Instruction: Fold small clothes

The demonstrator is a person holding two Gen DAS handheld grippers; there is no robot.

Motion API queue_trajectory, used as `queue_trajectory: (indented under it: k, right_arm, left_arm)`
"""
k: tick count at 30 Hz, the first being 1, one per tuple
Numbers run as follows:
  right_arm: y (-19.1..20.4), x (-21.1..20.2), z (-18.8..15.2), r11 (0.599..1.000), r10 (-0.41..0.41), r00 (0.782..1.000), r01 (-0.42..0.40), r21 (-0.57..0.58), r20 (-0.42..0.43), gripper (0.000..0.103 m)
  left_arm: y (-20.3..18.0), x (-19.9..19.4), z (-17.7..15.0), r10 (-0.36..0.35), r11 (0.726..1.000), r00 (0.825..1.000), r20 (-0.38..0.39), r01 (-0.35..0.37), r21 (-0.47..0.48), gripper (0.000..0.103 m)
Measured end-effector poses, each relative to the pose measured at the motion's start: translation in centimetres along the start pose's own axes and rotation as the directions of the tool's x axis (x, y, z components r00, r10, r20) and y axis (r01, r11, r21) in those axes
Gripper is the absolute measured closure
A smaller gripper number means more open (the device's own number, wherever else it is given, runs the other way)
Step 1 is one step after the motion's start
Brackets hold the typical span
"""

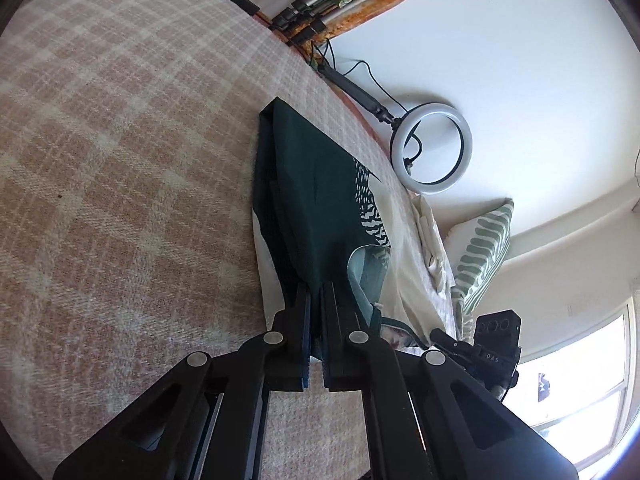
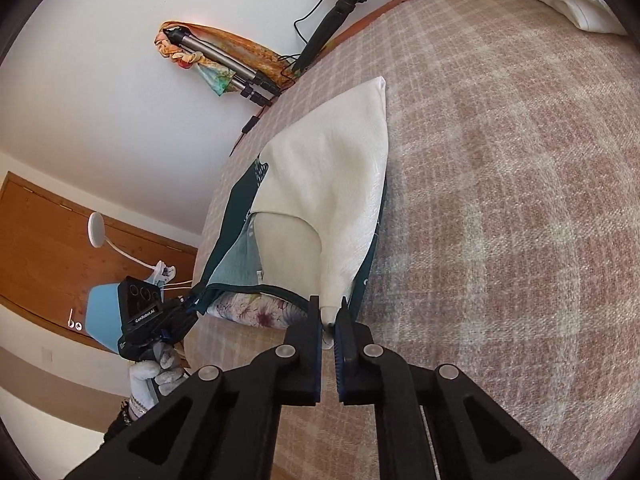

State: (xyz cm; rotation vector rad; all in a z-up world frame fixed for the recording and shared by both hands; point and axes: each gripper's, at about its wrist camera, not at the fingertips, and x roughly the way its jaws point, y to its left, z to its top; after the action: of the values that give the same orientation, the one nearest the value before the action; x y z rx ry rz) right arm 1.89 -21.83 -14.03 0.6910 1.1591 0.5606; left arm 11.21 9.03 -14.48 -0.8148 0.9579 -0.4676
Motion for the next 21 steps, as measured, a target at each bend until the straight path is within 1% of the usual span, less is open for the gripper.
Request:
queue_trajectory:
  k: [3,4,6,9,11,13,14,16,17,19,20,21]
  right_arm:
    - [0.3,-1.1,0.4,1.0,0.026,0.999,-0.027,0.006,0.032,0.101]
    - [0.5,-1.3,0.5,1.0,0.012,0.999,-0.012,-0.01,0.038,0.101]
    - [0.6,-0.9,0.4,0.997,-0.062,0.998,0.063,-0.043,0.017,0.102]
    - [-0.7,0.2,-0.5,0.996,-0.087,0.995,0.087,-0.009,-0.039,0.102]
    - [-1.3,0.0,-0.8,0.993,-0.121,0.992,0.121,-0.005,-0.044,0.102]
    - [-1.9,-0.9,-0.7,0.996,-0.076,0.997,0.077,0.038,-0.018,0.103]
    - [-2.0,-1.6,-0.4,0.997,-0.05,0.999,0.05,0.053,0.003,0.103]
    - [-1.3,-2.7,-0.2,0.999,-0.003,1.0,0.002,0.044,0.027,0.103]
    - [-0.8,-3.0,-0.2,1.0,-0.007,0.999,0.006,0.018,0.031,0.103]
    - [0.0,-2.5,-0.5,0.995,-0.089,0.996,0.09,-0.046,0.012,0.101]
    - [0.3,-1.9,-0.7,0.989,-0.128,0.992,0.127,-0.075,-0.008,0.098]
    - [0.3,-1.2,-1.0,0.984,-0.152,0.988,0.147,-0.098,-0.042,0.096]
  left_arm:
    - [-1.1,-1.1,0.5,0.041,0.996,0.999,0.036,-0.043,0.076,0.101]
    - [-1.1,-1.4,0.7,0.054,0.994,0.997,0.047,-0.058,0.089,0.101]
    - [-0.8,-1.2,0.8,0.102,0.989,0.994,0.048,-0.106,0.103,0.101]
    - [0.9,-0.6,-0.3,0.123,0.989,0.992,0.005,-0.123,0.079,0.101]
    - [1.7,-0.1,-1.3,0.131,0.989,0.991,-0.031,-0.128,0.07,0.101]
    - [2.5,-0.4,-1.6,0.087,0.996,0.995,-0.038,-0.086,0.015,0.101]
    - [2.4,-0.7,-1.5,0.075,0.997,0.997,-0.028,-0.074,0.007,0.101]
    - [1.8,-1.5,-1.2,0.062,0.998,0.998,-0.01,-0.062,0.022,0.101]
    - [1.4,-1.8,-1.2,0.077,0.996,0.997,-0.006,-0.077,0.043,0.101]
    - [1.1,-1.8,-1.2,0.134,0.988,0.991,-0.001,-0.133,0.083,0.101]
    - [1.1,-1.7,-1.3,0.144,0.986,0.99,-0.001,-0.143,0.088,0.101]
    - [1.0,-1.7,-1.3,0.143,0.986,0.99,-0.007,-0.142,0.09,0.101]
